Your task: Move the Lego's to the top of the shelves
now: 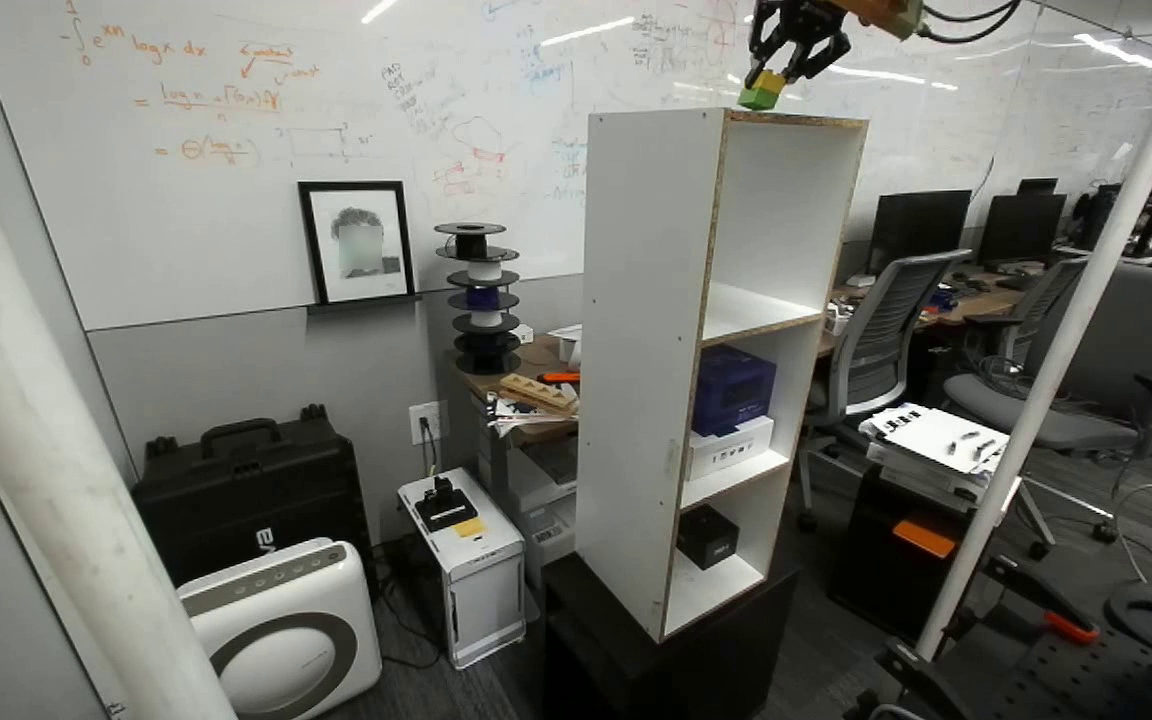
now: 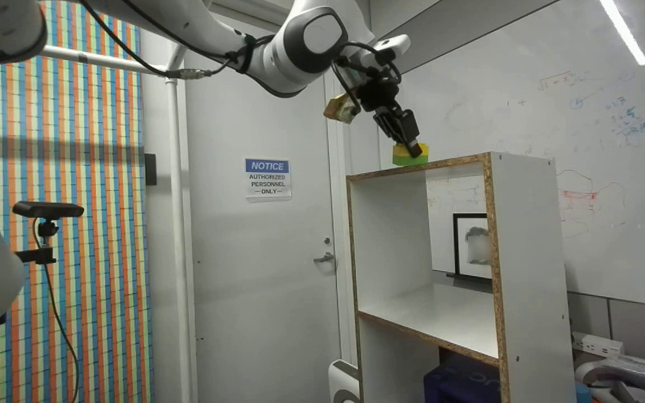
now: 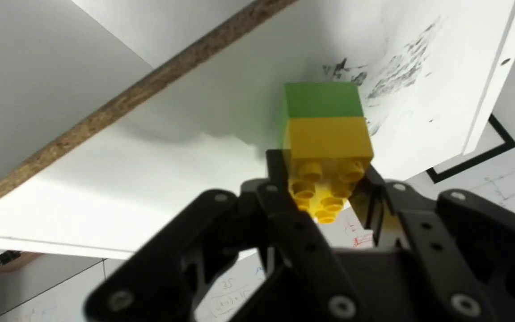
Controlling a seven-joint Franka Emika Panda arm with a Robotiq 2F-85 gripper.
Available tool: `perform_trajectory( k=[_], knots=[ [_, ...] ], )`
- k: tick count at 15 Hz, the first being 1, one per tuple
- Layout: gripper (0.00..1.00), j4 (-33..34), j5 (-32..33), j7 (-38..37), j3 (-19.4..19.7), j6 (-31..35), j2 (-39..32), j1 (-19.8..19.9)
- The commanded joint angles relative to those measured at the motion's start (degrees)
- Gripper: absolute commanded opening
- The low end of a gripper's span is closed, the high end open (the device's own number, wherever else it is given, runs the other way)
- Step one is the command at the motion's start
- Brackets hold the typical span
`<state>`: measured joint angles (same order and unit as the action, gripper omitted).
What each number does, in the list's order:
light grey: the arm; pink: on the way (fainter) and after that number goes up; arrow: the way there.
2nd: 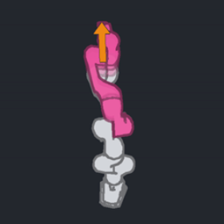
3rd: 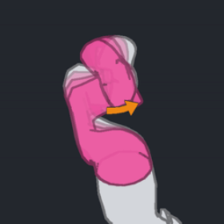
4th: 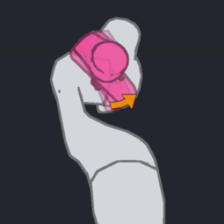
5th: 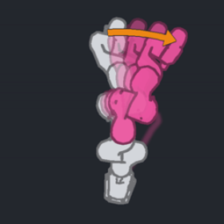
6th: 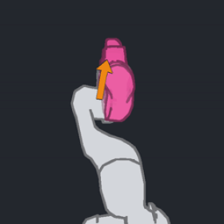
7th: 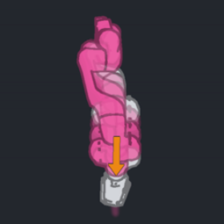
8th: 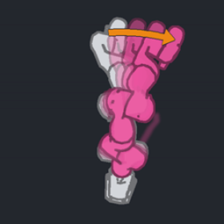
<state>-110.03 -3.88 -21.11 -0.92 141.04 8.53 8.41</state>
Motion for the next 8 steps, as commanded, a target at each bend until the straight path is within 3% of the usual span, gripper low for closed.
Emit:
perform_trajectory(
  k=[1, 5, 8],
  knots=[
    [0.69, 9.37, 2.57, -4.59, 0.66, -5.34, -6.27, -1.20],
    [0.99, 12.19, -0.32, -3.38, 0.91, -15.67, -6.46, -2.97],
    [1.00, 11.39, -3.11, -0.84, 0.84, -24.48, -2.50, -4.07]
  ],
)
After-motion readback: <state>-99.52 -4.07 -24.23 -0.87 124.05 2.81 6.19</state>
